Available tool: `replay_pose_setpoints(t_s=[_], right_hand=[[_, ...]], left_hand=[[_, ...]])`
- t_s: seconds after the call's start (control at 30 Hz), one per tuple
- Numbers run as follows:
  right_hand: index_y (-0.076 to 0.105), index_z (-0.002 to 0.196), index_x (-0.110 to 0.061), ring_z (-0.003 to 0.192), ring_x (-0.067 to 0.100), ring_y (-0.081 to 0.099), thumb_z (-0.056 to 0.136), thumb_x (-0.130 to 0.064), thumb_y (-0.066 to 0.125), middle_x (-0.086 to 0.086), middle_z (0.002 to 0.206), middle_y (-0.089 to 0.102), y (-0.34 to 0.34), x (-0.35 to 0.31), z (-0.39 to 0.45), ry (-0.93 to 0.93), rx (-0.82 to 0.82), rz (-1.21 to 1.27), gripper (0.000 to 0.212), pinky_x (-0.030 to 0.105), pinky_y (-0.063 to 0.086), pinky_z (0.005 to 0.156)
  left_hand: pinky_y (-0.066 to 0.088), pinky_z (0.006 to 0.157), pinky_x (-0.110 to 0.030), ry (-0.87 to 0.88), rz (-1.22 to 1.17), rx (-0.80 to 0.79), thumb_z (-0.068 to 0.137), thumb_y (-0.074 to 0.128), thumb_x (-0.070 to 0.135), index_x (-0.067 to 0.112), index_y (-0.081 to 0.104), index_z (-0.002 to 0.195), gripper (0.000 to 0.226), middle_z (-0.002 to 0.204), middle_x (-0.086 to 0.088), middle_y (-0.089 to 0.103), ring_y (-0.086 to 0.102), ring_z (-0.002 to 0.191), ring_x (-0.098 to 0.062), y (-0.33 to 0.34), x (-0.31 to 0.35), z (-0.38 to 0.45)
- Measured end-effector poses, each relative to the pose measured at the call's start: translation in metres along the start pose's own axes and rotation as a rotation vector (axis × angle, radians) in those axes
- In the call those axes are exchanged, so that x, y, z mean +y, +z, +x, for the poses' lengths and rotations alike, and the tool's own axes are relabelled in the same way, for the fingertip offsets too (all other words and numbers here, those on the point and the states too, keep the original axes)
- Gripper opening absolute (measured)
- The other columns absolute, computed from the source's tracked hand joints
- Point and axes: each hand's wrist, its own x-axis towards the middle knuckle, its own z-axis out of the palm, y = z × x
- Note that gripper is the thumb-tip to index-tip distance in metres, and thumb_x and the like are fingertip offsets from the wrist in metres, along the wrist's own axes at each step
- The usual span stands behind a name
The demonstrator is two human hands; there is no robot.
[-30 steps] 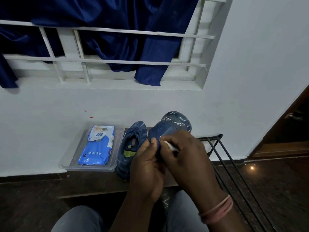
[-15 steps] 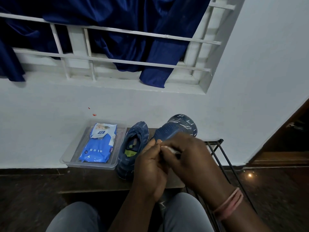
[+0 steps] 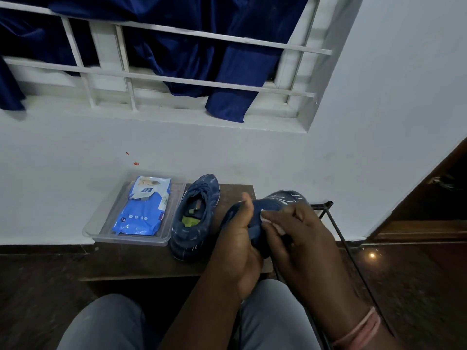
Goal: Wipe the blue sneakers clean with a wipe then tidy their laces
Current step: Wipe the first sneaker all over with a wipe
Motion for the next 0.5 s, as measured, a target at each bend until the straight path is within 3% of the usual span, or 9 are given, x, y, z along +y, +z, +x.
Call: replay_pose_setpoints(t_s=[0.07,0.17,0.3,0.43,0.5], right_hand=[[0.074,0.11,-0.021,0.08,0.0,0.051,0.092,-0.015,0.071,-0.006,0.094,0.053,-0.003,0.0,-0.01,0.007,0.018,-0.021,0.018,0.007,0.039,0.069],[0.077,0.104,-0.015,0.08,0.0,0.05,0.09,-0.01,0.073,-0.001,0.092,0.06,-0.012,0.011,-0.004,0.078,0.154,-0.045,0.015,0.005,0.038,0.073],[0.074,0.096,-0.018,0.079,0.005,0.049,0.091,-0.011,0.069,0.0,0.091,0.058,-0.006,0.001,-0.014,0.053,0.0,-0.078,0.009,0.021,0.042,0.069],[0.075,0.095,-0.016,0.084,0.013,0.059,0.092,-0.01,0.07,0.002,0.091,0.062,-0.017,0.019,-0.004,0.13,0.099,-0.076,0.009,0.016,0.038,0.07],[0.075,0.093,-0.018,0.083,0.012,0.059,0.093,-0.011,0.069,0.0,0.088,0.063,-0.017,0.015,-0.007,0.112,0.04,-0.052,0.009,0.02,0.042,0.07]], left_hand=[[0.059,0.09,-0.038,0.017,0.004,0.03,0.103,0.037,0.054,0.006,0.082,0.094,0.066,0.102,-0.016,0.078,0.076,0.092,-0.023,0.0,-0.009,0.0],[0.063,0.079,-0.036,0.055,0.011,0.132,0.106,0.042,0.042,0.007,0.075,0.1,0.049,0.094,-0.012,0.079,0.076,0.083,-0.023,0.003,-0.024,0.006],[0.05,0.105,-0.044,-0.006,0.052,0.12,0.104,0.041,0.047,0.002,0.072,0.115,0.055,0.112,-0.019,0.075,0.071,0.11,-0.03,0.004,-0.037,0.005],[0.049,0.108,-0.048,0.035,0.032,0.18,0.104,0.045,0.041,0.0,0.068,0.123,0.05,0.122,-0.021,0.072,0.067,0.119,-0.034,0.01,-0.044,0.009],[0.055,0.099,-0.043,0.027,0.065,0.176,0.103,0.045,0.043,0.0,0.069,0.121,0.053,0.12,-0.021,0.072,0.07,0.114,-0.032,0.009,-0.046,0.011]])
